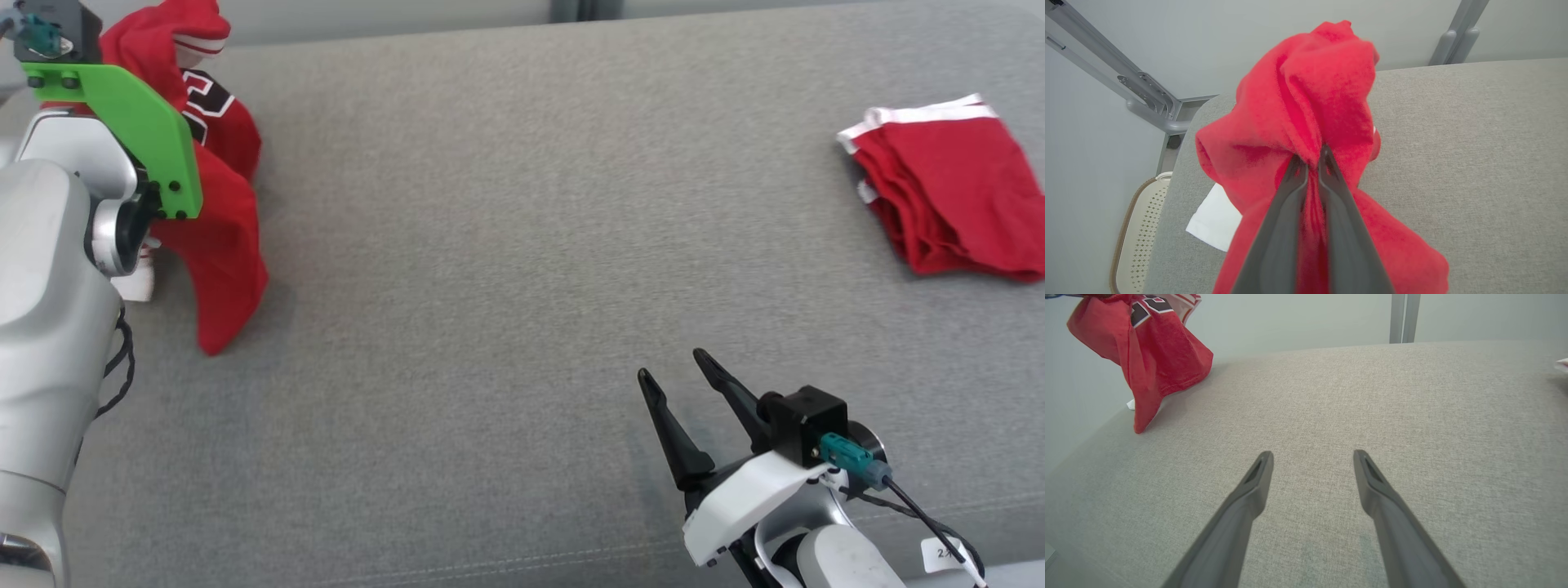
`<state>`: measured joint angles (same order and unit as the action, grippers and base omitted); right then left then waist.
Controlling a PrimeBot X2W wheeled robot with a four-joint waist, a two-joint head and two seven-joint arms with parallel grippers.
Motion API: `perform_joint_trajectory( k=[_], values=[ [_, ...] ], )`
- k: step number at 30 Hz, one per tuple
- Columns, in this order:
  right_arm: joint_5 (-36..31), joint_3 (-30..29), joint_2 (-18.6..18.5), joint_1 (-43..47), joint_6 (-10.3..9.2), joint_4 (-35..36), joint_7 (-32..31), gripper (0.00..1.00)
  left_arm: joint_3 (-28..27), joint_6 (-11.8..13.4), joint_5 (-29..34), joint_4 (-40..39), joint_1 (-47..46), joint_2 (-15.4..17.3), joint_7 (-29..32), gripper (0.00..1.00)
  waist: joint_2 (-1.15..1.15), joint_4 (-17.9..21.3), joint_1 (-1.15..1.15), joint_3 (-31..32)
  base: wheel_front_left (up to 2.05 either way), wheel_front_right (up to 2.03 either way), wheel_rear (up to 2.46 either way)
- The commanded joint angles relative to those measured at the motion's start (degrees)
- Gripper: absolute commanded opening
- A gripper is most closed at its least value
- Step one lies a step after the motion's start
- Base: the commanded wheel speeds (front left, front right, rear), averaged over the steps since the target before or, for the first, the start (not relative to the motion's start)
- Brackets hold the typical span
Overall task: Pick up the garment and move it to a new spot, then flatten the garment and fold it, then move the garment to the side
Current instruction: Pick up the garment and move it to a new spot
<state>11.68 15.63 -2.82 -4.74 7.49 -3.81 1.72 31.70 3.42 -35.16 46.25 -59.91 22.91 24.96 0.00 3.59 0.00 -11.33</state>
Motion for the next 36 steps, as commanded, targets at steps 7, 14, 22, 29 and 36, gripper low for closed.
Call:
perform_joint_trajectory(
  k=[7, 14, 22, 29, 36],
  values=[
    [1.43, 0.40, -0.14, 1.38, 0.00, -2.24, 1.46, 1.00, 1.54, -1.47, -0.32, -6.25, 0.56, -1.99, 0.69, 0.00, 0.00, 10.88, 0.00, 9.59, 0.00, 0.00, 0.00],
    [2.39, 0.93, -0.14, 1.55, 0.00, -3.00, 2.17, 1.00, 3.35, -1.16, -0.36, -14.09, 1.86, -6.36, -1.59, 0.00, 0.00, 13.85, 0.00, 10.64, 0.00, 0.00, 0.00],
    [1.99, 0.42, -0.13, 1.27, 0.00, -3.19, 2.30, 1.00, 2.93, -1.00, -3.55, -19.00, 6.06, -12.18, -6.15, 0.00, 0.00, 15.35, 0.00, 10.52, 0.00, 0.00, 0.00],
    [1.46, -0.53, -0.13, 1.60, 0.00, -2.41, 1.99, 1.00, 3.89, -1.34, -5.32, -17.48, 11.97, -13.85, -8.57, 0.00, 0.00, 14.83, 0.00, 8.87, 0.00, 0.00, 0.00],
    [1.43, -0.95, -0.12, 1.85, 0.00, -1.81, 2.04, 1.00, 3.58, -0.43, -6.80, -11.24, 20.24, -13.04, -11.68, 0.00, 0.00, 13.68, 0.00, 7.46, 0.00, 0.00, 0.00]
  ],
)
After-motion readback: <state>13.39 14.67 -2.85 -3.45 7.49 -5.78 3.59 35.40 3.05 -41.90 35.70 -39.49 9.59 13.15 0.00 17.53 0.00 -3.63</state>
